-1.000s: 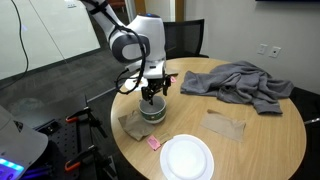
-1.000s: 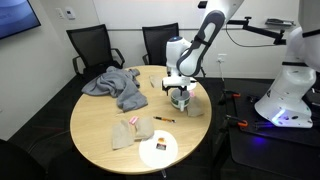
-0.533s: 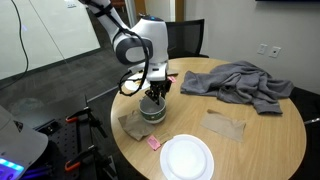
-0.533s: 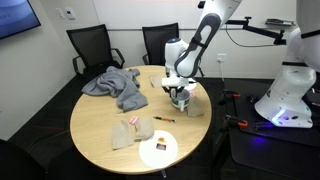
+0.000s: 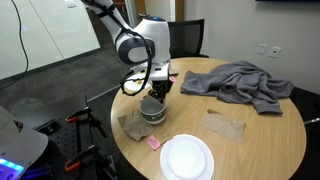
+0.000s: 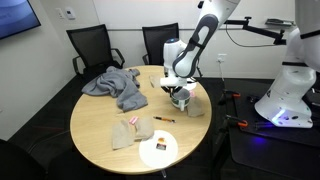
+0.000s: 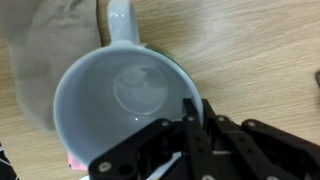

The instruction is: Move the pen to the left and the mug forward, then pick the pen and put it in the mug

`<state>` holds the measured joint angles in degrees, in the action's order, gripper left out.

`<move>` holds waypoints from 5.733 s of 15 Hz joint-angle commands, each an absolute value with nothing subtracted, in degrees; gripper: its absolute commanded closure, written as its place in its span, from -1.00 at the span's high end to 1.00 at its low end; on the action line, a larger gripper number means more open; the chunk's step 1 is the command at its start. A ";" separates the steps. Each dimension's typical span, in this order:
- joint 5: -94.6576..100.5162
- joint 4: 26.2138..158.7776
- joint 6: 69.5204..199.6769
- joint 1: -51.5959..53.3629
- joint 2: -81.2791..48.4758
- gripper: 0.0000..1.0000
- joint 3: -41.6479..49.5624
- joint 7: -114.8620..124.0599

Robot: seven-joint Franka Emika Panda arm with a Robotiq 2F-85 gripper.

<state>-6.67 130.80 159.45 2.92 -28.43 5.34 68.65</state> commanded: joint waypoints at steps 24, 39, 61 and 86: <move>-6.34 114.10 152.53 4.51 -32.22 0.23 7.86 64.46; 5.30 138.03 150.29 7.73 -5.99 1.00 2.84 44.54; 17.09 145.68 162.90 10.77 -13.33 1.00 -0.79 31.37; 3.89 126.27 168.41 12.66 -37.96 0.62 0.10 12.51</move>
<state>6.02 128.44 168.70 13.45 -36.51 0.62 14.70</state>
